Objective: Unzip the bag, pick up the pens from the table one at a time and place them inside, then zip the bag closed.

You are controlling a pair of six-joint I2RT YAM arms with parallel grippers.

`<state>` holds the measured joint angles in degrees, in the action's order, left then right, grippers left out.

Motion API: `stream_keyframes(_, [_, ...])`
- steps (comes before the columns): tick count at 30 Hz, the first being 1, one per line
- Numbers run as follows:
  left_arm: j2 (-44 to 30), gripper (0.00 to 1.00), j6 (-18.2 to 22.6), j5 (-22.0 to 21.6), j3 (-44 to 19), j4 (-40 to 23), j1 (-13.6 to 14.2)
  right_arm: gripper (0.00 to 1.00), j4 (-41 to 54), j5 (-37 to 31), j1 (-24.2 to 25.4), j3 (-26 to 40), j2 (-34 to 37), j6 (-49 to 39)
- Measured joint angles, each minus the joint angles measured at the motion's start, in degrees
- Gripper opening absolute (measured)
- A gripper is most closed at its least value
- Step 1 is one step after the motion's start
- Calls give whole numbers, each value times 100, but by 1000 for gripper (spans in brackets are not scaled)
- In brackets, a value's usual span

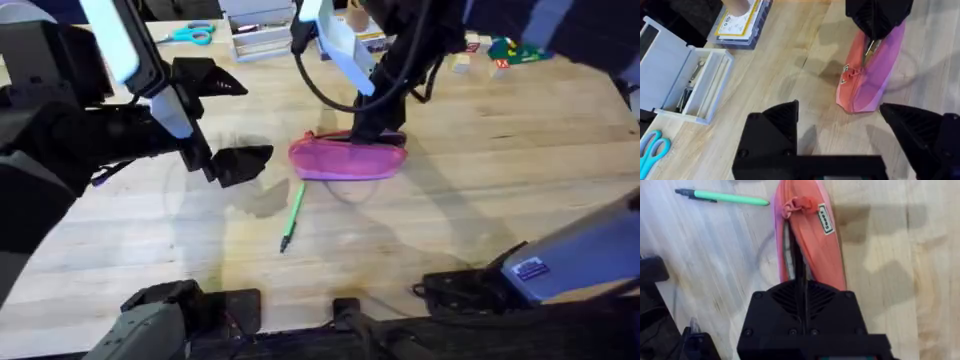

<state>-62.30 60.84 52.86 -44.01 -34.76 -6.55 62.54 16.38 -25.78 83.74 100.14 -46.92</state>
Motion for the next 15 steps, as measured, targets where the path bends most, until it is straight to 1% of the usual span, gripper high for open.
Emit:
stream_keyframes(5, [1, 994, 0, 0, 0, 0, 0, 33, -17, 8, -27, 0, 329, -91])
stream_keyframes(6, [2, 992, 0, 0, 0, 0, 0, 33, -47, 17, -30, 0, 515, -151])
stream_keyframes(12, [1, 993, 0, 0, 0, 0, 0, 33, -63, 20, -30, 0, 620, -182])
stream_keyframes(13, [1, 993, 0, 0, 0, 0, 0, 69, -63, 22, -30, 0, 621, -180])
stream_keyframes(14, [2, 993, 0, 0, 0, 2, 0, 189, -65, 26, -30, 0, 620, -195])
stream_keyframes(15, [0, 993, 0, 0, 0, 0, 0, 332, -68, 29, -30, 0, 622, -215])
